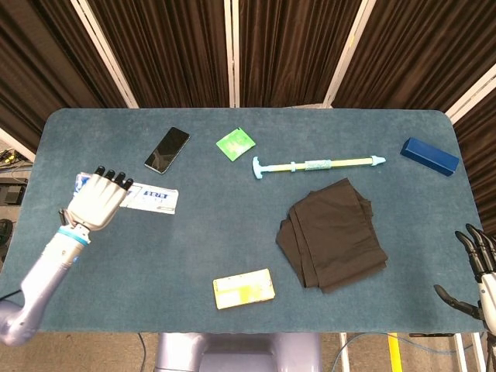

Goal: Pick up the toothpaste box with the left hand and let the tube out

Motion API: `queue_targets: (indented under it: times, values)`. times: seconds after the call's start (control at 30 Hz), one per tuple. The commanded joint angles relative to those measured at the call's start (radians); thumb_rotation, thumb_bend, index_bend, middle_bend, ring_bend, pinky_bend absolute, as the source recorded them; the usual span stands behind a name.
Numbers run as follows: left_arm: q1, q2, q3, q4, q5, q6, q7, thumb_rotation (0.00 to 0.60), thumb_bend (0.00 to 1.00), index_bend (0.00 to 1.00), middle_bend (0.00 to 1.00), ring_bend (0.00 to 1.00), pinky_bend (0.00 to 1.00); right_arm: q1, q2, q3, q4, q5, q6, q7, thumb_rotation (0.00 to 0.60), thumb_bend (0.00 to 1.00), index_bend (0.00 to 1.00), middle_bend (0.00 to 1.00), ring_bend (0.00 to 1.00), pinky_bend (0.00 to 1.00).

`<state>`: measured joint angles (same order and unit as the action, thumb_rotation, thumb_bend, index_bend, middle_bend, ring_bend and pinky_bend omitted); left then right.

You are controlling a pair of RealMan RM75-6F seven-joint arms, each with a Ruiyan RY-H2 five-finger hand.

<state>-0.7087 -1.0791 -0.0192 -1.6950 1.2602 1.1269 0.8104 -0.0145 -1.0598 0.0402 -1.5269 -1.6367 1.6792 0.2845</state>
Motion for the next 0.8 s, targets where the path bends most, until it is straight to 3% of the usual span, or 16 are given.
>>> queue_targets:
  times: [0.03, 0.4, 0.8]
  values:
    - [-0.001, 0.045, 0.008, 0.016, 0.062, 0.014, -0.015, 0.600, 0.48, 0.52, 0.34, 0.38, 0.36, 0.000, 0.000, 0.000, -0.002, 0.000, -0.001, -0.002, 0.600, 0.06, 0.09, 0.00, 0.00, 0.00]
    - [-0.002, 0.106, 0.011, 0.063, 0.218, 0.068, 0.048, 0.600, 0.48, 0.49, 0.31, 0.34, 0.34, -0.001, -0.002, 0.000, -0.002, 0.000, 0.000, -0.006, 0.600, 0.06, 0.09, 0.00, 0.00, 0.00]
    - [0.038, 0.137, -0.025, 0.050, 0.223, 0.117, -0.007, 0.600, 0.48, 0.49, 0.31, 0.34, 0.34, -0.001, -0.002, 0.001, -0.003, 0.002, 0.000, -0.006, 0.600, 0.06, 0.09, 0.00, 0.00, 0.00]
